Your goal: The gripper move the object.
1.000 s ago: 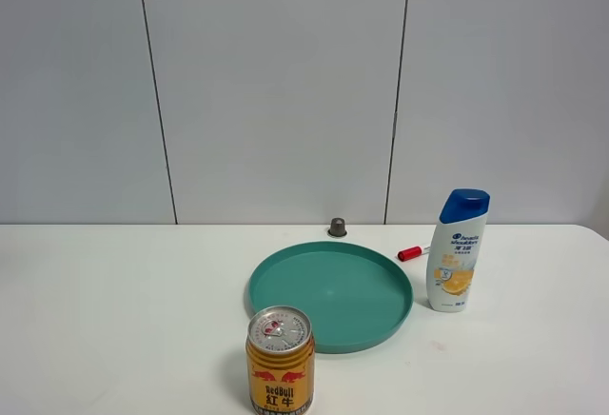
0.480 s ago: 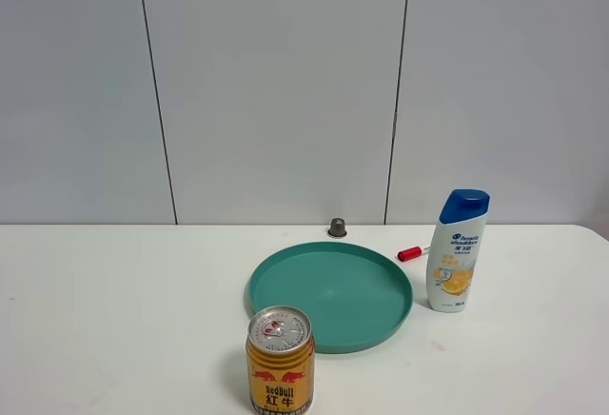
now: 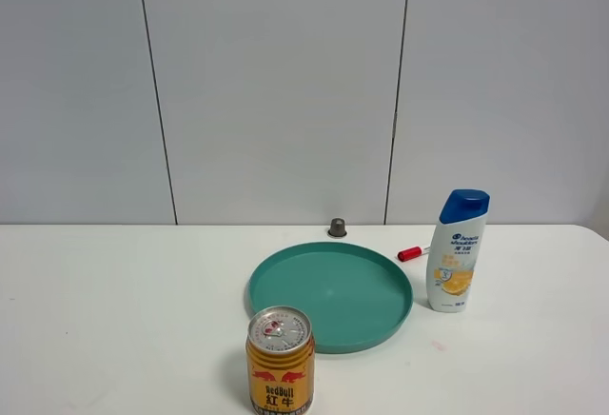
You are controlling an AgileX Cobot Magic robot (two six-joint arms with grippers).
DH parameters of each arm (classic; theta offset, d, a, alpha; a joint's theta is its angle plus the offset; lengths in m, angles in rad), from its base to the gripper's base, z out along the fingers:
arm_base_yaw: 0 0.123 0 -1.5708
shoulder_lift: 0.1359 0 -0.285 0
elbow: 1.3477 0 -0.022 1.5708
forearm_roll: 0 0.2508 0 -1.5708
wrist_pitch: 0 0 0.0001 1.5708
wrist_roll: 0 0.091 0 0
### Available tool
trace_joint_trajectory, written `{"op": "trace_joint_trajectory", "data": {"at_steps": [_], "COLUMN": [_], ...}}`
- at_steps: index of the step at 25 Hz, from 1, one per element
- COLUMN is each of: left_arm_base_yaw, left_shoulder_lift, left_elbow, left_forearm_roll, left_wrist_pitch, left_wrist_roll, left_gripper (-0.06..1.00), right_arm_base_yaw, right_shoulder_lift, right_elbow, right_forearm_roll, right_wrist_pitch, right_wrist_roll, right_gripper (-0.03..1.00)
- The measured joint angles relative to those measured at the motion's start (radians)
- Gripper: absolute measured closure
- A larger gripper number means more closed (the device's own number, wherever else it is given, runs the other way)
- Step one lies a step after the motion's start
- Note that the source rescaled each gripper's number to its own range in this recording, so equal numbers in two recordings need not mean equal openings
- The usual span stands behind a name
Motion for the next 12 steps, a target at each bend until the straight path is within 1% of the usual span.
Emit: {"op": "trace_joint_trajectory", "data": {"at_steps": [9,12], "left_arm_base_yaw": [0.000,0.000], "left_shoulder_lift": [-0.187,-0.205], "left_elbow": [0.185,0.232], "left_forearm_roll": [0.000,-0.007], "left_wrist_pitch": [0.001,0.006], "left_wrist_roll": [-0.013,-0.016], "left_gripper": [0.18,0.18], "right_arm_base_yaw": [0.000,0.000], "right_shoulder_lift": [0.000,0.000], "right_elbow": [0.000,0.000], "right_forearm_roll": [0.000,0.000], "right_wrist_pitch": [0.000,0.000], "right_wrist_roll": [0.000,0.000], "right_gripper": [-0.03,-0.03]}}
